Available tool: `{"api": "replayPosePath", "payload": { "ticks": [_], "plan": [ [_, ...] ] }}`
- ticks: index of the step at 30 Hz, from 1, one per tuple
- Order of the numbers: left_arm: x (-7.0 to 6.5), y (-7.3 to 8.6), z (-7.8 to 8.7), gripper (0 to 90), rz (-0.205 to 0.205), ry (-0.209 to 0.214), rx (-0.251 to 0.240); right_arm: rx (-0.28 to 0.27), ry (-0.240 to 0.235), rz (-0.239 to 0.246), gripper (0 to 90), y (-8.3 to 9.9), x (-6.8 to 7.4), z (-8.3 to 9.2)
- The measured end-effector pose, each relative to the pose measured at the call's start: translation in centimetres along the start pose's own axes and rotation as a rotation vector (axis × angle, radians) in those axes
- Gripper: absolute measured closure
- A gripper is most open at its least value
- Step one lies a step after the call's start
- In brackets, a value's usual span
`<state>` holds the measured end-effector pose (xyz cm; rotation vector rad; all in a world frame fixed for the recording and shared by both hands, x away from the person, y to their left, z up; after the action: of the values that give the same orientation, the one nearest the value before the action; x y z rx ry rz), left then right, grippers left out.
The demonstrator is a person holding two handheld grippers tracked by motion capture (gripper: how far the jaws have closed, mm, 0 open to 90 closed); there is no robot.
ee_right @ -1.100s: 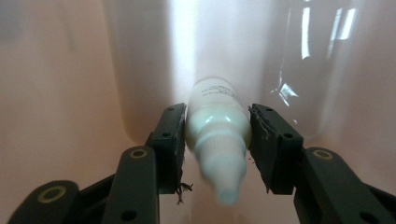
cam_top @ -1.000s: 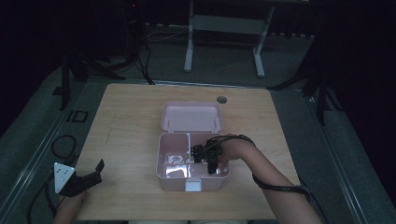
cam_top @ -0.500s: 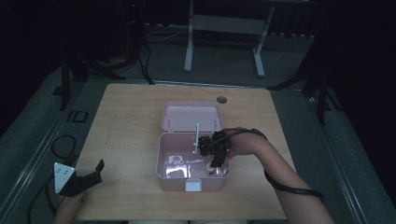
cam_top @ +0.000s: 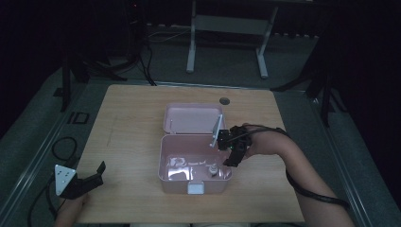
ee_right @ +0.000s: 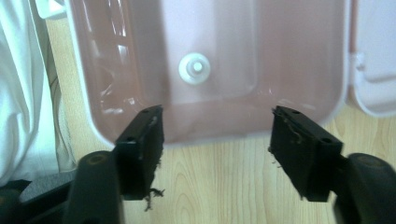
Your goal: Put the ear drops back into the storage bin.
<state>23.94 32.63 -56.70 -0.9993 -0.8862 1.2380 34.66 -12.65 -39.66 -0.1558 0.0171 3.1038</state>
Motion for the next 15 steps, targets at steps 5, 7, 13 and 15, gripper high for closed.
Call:
{"api": "replayPosePath", "payload": {
  "ticks": [5, 7, 13, 15],
  "plan": [
    [0.0, 0.0, 0.0, 0.4, 0.001, 0.0, 0.0, -0.025, 0.008, -0.027, 17.9, 1.7, -0.2, 0.8],
    [0.0, 0.0, 0.0, 0.4, 0.001, 0.0, -0.001, -0.06, 0.021, -0.041, 16.0, 2.6, -0.4, 1.0],
    [0.0, 0.0, 0.0, 0.4, 0.003, 0.0, -0.004, -0.081, 0.029, -0.064, 18.6, 4.3, -0.6, 0.4],
    [0.0, 0.0, 0.0, 0.4, 0.003, 0.0, -0.003, -0.088, 0.032, -0.07, 18.6, 4.6, -0.6, 0.1]
  ]
}}
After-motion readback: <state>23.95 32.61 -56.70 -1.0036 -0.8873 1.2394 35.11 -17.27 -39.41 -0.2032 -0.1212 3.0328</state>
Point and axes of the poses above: each handheld gripper's, and its own axes: z roughly backward along the jaws, y roughly out of its underside, x roughly to its left, the point moved 2 cm from there along -z, roughly forward along the jaws, and after that the axes turned 7 degrees about x, right-handed, at the moved point
